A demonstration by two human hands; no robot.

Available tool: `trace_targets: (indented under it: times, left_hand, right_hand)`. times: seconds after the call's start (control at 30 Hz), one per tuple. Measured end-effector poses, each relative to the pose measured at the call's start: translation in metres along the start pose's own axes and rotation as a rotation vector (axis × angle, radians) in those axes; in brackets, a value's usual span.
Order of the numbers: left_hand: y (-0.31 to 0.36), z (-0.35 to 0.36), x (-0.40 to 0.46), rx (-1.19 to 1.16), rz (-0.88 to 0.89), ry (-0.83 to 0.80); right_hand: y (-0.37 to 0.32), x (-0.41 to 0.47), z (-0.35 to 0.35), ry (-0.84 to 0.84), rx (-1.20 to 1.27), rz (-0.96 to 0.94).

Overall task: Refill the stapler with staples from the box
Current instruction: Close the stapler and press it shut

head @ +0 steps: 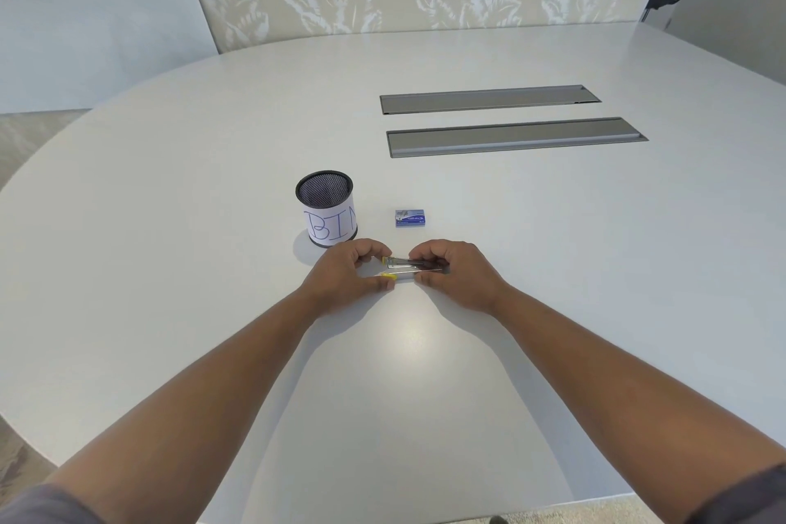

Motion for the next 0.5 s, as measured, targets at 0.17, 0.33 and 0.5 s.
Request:
trace_targets:
  times: [0.17, 0.33, 0.5]
  left_hand:
    - [0.001, 0.0003, -0.0012, -0.004, -0.003, 0.006]
    - [0.0016, 0.0007, -0.0008, 0.002, 0.006, 0.012]
    - [0.0002, 0.0013, -0.001, 0.006, 0.005, 0.019]
  right_hand:
    - [0.0004, -0.0012, 0.0005, -0.002, 0.006, 0.004]
    - [0.0001, -0.0016, 0.0003, -0.006, 0.015, 0.011]
    - [0.0004, -0.0015, 0.0006, 0.003, 0.013, 0.006]
Point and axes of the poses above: each hand's wrist, its own x-axis towards the middle knuckle, its own z-axis out of the palm, y = z × x, the point moved 3 cm from there along x, towards the middle knuckle, and after that the axes turned 11 degrees about z, right-handed, at the moved point
